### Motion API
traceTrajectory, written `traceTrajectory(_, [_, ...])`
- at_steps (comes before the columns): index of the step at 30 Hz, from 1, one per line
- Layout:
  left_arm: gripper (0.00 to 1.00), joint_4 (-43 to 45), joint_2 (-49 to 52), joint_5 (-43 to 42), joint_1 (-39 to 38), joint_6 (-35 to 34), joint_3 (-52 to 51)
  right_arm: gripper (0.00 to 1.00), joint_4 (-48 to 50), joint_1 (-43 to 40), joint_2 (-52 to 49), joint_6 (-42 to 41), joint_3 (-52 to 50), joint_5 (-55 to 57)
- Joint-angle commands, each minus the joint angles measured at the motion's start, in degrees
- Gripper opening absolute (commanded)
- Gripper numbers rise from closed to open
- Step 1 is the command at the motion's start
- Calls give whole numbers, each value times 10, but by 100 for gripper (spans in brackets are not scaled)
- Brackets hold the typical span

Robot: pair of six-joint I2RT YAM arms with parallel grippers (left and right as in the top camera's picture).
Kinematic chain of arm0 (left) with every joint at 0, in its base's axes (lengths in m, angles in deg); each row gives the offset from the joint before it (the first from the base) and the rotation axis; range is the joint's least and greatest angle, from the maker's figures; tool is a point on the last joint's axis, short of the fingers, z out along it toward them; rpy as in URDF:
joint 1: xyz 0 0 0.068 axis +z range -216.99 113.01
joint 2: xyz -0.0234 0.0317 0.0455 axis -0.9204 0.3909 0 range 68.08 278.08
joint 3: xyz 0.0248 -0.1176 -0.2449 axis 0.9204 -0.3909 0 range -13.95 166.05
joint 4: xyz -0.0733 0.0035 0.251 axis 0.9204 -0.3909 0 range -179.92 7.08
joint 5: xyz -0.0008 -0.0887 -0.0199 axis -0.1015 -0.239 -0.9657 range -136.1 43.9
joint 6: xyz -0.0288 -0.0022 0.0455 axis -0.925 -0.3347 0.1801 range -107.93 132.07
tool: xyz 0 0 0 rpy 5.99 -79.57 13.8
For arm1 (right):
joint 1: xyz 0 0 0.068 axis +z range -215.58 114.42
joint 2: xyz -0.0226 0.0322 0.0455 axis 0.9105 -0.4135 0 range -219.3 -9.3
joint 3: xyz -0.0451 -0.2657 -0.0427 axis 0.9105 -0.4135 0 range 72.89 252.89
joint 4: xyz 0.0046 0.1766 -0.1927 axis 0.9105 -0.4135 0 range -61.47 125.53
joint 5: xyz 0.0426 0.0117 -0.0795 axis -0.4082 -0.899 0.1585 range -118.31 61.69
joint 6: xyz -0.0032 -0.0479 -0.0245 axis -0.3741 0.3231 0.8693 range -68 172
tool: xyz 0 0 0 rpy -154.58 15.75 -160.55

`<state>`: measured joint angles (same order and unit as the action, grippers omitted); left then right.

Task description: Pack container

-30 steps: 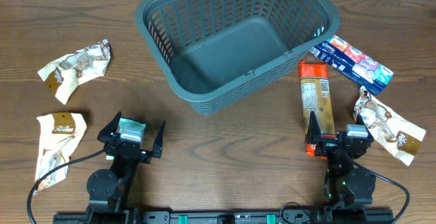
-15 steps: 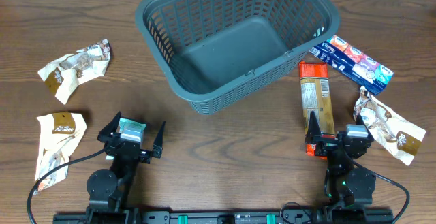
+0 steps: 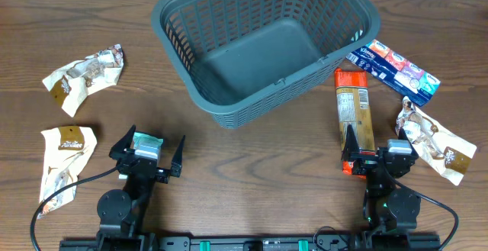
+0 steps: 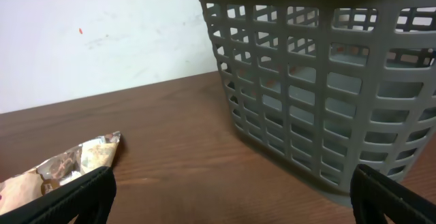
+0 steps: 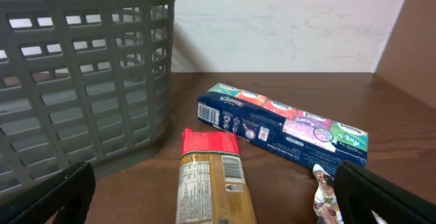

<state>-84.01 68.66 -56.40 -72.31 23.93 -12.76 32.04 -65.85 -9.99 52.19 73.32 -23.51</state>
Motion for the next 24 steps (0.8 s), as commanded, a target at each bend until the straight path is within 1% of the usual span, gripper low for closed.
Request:
traceTrajectory(1, [99,-19,-3,-12,-1,1,-10,99,-2,4,3,-10,-1,8])
traceTrajectory(10, [99,-19,-3,-12,-1,1,-10,99,0,4,3,-10,-1,1])
traceTrajectory(16, [99,-19,-3,-12,-1,1,-10,99,1,4,3,-20,0,-86])
traceTrajectory(19, [99,-19,-3,-12,-1,1,-10,99,0,3,3,-39,22,-93])
traceTrajectory(21, [99,-19,-3,-12,-1,1,-10,99,-5,3,3,-38,49,-93])
traceTrajectory(24, [98,-19,-3,-12,-1,1,-10,99,-49,3,1,-22,100,-76])
